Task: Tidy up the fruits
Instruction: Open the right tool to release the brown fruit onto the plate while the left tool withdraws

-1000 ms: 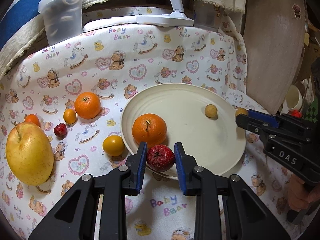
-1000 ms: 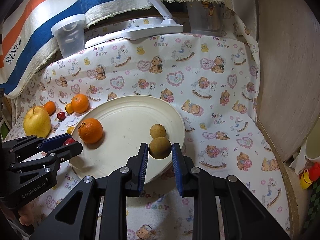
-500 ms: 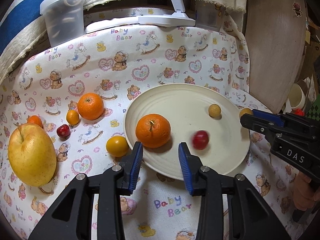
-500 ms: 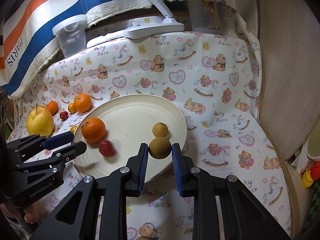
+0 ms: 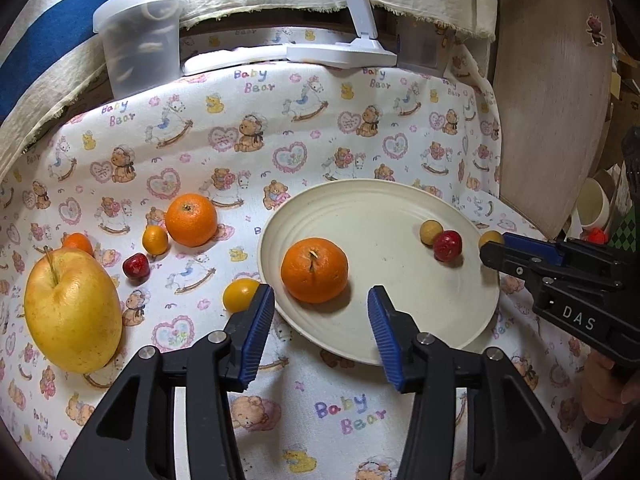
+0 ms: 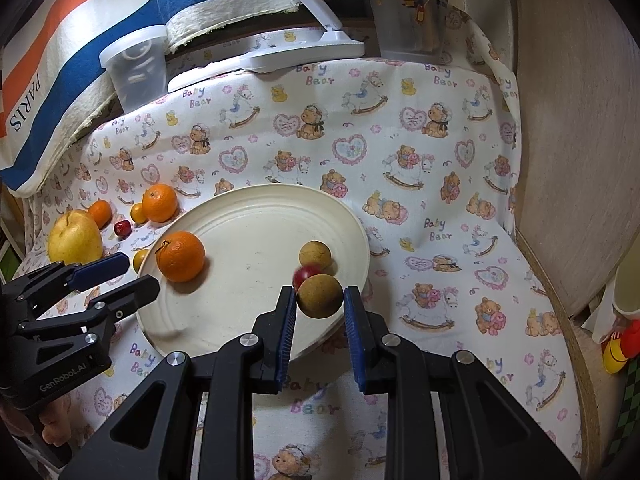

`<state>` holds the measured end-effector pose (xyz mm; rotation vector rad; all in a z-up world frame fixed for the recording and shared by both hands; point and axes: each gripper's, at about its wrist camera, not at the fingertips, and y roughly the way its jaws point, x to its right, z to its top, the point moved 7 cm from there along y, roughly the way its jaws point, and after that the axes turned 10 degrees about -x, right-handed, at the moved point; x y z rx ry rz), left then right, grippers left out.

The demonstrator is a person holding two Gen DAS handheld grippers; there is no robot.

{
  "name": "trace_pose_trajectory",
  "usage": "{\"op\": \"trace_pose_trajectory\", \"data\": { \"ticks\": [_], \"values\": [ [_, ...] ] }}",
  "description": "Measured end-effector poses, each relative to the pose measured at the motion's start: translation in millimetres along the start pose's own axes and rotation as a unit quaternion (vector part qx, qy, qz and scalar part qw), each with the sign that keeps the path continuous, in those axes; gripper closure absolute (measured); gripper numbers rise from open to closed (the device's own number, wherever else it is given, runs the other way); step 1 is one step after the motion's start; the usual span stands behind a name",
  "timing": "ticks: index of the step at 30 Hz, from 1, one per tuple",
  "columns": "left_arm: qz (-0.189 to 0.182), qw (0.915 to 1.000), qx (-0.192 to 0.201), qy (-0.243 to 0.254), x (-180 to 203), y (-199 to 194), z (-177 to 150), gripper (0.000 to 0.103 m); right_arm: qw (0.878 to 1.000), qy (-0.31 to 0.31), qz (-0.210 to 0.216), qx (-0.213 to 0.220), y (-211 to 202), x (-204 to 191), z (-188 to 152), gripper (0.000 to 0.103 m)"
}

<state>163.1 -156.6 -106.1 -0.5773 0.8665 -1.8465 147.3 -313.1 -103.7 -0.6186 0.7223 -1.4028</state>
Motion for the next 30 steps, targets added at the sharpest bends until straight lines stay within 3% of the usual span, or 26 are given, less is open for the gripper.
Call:
{"op": "trace_pose_trajectory", "data": {
  "ticks": [8,9,12,23,30],
  "values": [
    [0.003,1.0,0.003,0.0,0,-1,0,0.047,1.0,0.017,0.011,-0.011,3,3,-1,0.077],
    [0.005,1.0,0.005,-0.001,0,-1,1,0.046,1.0,0.021,0.012,-0.011,3,4,-1,0.072],
    [0.003,0.9999,0.009,-0.004,-3,-3,2,0.045,0.999,0.031,0.011,0.005,-3,7,1,0.045],
    [0.001,0.999,0.036,-0.024,-16,-24,13,0.044,0.999,0.023,0.015,0.037,-19,4,6,0.044],
    [0.001,0.9965,0.075,-0.035,-29,-56,26,0.039,0.998,0.017,0.017,0.052,-27,1,7,0.044]
  ]
}}
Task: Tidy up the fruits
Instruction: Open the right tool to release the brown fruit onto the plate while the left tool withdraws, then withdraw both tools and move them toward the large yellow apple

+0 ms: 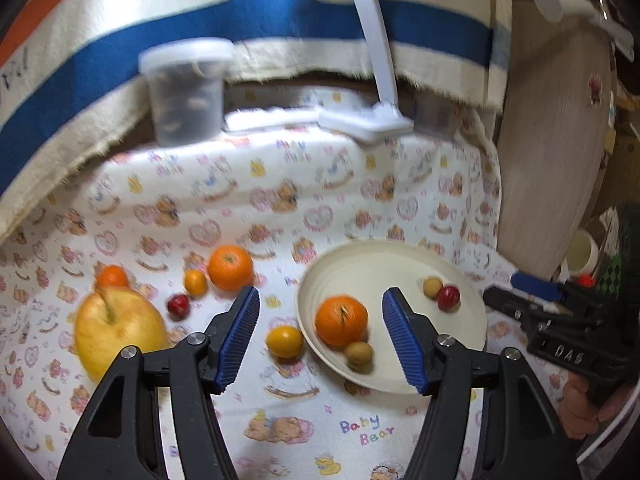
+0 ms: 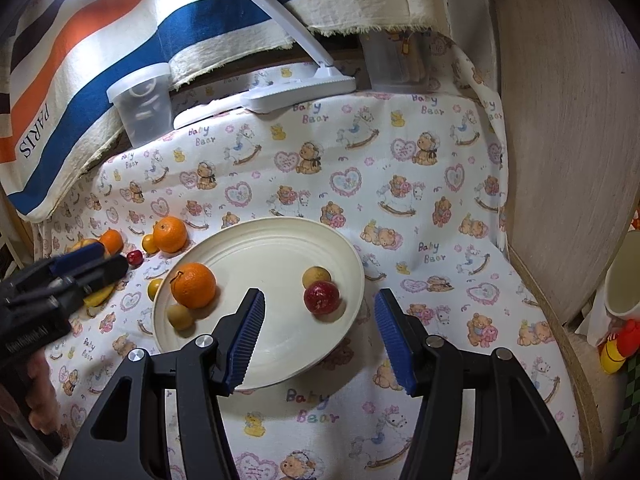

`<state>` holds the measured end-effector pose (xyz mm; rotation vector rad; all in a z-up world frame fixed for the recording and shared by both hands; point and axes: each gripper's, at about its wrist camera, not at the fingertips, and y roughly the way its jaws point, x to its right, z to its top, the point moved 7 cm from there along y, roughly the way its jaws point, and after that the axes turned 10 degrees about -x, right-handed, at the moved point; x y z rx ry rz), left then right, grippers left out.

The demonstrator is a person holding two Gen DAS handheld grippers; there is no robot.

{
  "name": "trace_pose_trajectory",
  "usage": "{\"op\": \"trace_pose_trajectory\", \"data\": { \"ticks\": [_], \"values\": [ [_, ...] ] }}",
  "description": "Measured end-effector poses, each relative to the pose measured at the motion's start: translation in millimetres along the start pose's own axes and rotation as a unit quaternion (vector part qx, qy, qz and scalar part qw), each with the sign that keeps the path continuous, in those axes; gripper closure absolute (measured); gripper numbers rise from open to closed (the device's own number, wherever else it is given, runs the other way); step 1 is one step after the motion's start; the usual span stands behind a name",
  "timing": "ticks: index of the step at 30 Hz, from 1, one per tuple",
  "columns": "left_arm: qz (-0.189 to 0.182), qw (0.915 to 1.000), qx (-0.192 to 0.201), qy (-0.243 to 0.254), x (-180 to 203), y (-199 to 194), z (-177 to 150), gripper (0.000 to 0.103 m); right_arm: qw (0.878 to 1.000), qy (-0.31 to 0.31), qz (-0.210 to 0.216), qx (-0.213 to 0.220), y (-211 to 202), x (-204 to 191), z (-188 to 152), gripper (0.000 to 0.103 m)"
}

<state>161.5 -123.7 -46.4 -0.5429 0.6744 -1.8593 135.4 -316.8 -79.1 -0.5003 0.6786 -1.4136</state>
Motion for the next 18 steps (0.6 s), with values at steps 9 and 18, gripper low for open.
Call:
{"op": "trace_pose_trajectory", "data": {
  "ticks": [9,18],
  "values": [
    [0.021,0.9983,0.053,0.013,-23,-56,13,0.026,0.999,-0.016,-0.008,0.048,-34,-21,10,0.044],
    [0.046,0.9915,0.121,-0.014,-58,-111,17,0.004,0.997,-0.029,0.0,0.068,-59,-53,24,0.044]
  ]
}}
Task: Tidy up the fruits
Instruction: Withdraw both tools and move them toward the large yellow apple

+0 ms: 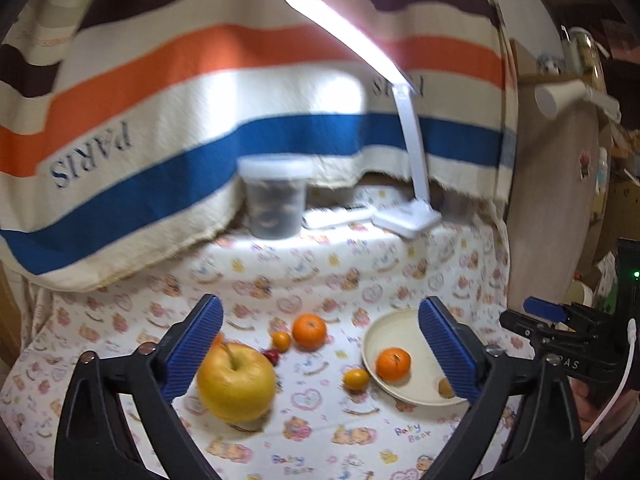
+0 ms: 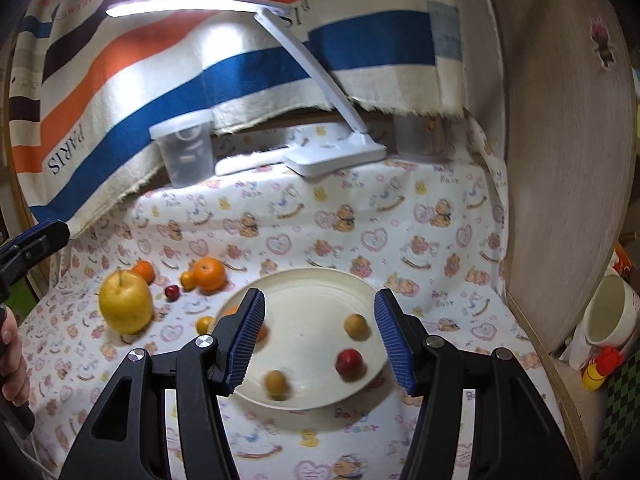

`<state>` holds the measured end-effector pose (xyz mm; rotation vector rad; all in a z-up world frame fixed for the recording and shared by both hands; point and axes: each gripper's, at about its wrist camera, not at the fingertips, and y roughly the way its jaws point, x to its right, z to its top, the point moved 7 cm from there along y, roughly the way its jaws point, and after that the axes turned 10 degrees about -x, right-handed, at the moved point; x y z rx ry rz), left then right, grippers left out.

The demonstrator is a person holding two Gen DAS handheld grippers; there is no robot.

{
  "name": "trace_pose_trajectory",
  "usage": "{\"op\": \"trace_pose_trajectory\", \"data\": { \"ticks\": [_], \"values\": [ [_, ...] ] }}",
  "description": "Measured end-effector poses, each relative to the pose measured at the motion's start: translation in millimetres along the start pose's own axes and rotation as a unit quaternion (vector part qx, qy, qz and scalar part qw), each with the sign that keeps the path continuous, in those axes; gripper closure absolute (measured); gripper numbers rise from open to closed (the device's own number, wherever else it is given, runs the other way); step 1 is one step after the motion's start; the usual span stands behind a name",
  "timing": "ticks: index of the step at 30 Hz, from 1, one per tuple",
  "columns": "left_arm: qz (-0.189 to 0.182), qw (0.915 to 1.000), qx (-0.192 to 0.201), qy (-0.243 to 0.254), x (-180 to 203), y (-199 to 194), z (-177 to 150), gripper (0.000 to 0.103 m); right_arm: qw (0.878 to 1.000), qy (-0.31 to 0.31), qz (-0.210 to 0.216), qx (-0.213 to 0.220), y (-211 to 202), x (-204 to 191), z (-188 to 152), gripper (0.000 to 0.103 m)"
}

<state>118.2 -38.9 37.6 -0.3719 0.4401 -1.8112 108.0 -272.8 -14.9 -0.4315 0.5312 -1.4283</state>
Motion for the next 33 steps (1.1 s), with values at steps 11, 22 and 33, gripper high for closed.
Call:
{"op": "trace_pose_trajectory", "data": {
  "ticks": [11,22,33],
  "values": [
    [0.042,0.9974,0.058,-0.004,-36,-20,3,0.001,0.999,-0.02,0.033,0.022,-8,-59,22,0.039],
    [0.066,0.9966,0.044,-0.02,-70,-12,-6,0.001,0.998,-0.041,0.048,0.011,20,-109,30,0.039],
    [0.097,0.9914,-0.004,-0.087,-131,22,-17,0.001,0.997,-0.04,0.055,-0.022,44,-121,20,0.039]
  ]
}}
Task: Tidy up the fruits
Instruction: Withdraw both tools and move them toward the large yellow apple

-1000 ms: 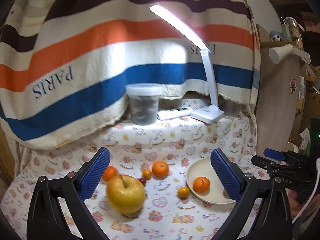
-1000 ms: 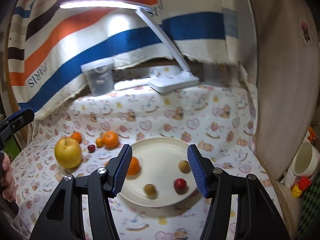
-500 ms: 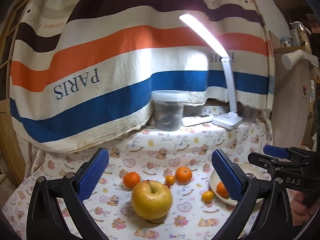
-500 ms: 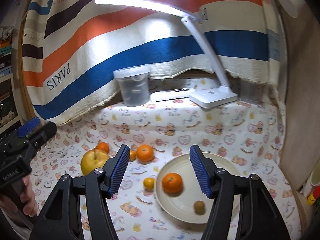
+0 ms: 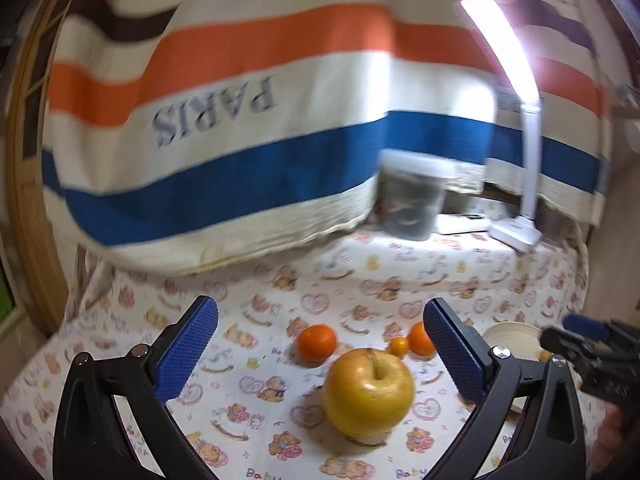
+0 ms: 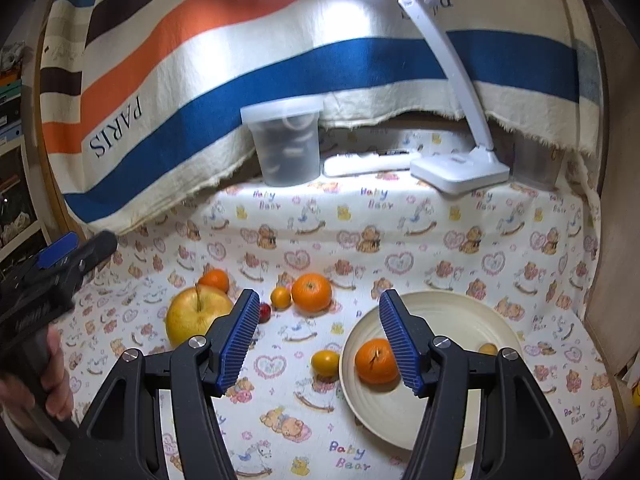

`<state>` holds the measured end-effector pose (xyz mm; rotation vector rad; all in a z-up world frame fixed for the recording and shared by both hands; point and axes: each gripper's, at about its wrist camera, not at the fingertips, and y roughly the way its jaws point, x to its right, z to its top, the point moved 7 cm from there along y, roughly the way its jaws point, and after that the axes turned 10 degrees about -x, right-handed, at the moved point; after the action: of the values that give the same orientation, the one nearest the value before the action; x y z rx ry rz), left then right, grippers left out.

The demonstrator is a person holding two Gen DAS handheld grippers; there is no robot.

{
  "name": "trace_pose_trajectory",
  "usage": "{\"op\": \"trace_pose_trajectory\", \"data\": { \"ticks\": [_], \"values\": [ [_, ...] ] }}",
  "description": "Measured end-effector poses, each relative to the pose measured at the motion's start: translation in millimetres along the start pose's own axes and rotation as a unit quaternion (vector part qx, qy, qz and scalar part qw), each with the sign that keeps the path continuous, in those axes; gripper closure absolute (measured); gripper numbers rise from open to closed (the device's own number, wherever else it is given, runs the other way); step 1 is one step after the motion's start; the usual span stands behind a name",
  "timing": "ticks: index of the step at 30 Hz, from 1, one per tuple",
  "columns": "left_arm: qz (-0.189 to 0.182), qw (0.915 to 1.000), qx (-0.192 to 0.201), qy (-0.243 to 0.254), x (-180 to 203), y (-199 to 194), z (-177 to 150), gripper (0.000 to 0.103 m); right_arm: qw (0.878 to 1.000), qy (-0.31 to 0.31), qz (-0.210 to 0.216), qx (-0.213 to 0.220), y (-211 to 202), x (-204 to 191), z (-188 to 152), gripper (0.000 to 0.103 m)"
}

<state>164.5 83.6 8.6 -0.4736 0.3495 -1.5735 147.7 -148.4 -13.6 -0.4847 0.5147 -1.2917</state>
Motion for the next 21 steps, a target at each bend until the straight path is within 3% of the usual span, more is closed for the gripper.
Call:
{"op": "trace_pose_trajectory", "data": {
  "ticks": [5,12,14,17,21],
  "values": [
    [0.003,0.9999,-0.008,-0.015,-10,5,-2,0.001,0.998,0.005,-0.009,-0.058,23,2,-11,0.039],
    [0.004,0.9997,-0.015,-0.018,-10,8,-5,0.001,0.988,0.029,0.029,-0.148,57,-1,-33,0.057],
    [0.016,0.9998,-0.009,-0.009,-9,7,-4,0.001,0.988,0.036,0.029,-0.148,63,-2,-31,0.059],
    [0.036,0.9993,0.007,-0.001,-11,3,-1,0.001,0.991,0.017,-0.005,-0.136,68,-5,-24,0.06],
    [0.03,0.9995,0.002,-0.014,-15,4,-1,0.001,0.984,0.001,-0.009,-0.178,86,-11,-28,0.069]
  ]
}}
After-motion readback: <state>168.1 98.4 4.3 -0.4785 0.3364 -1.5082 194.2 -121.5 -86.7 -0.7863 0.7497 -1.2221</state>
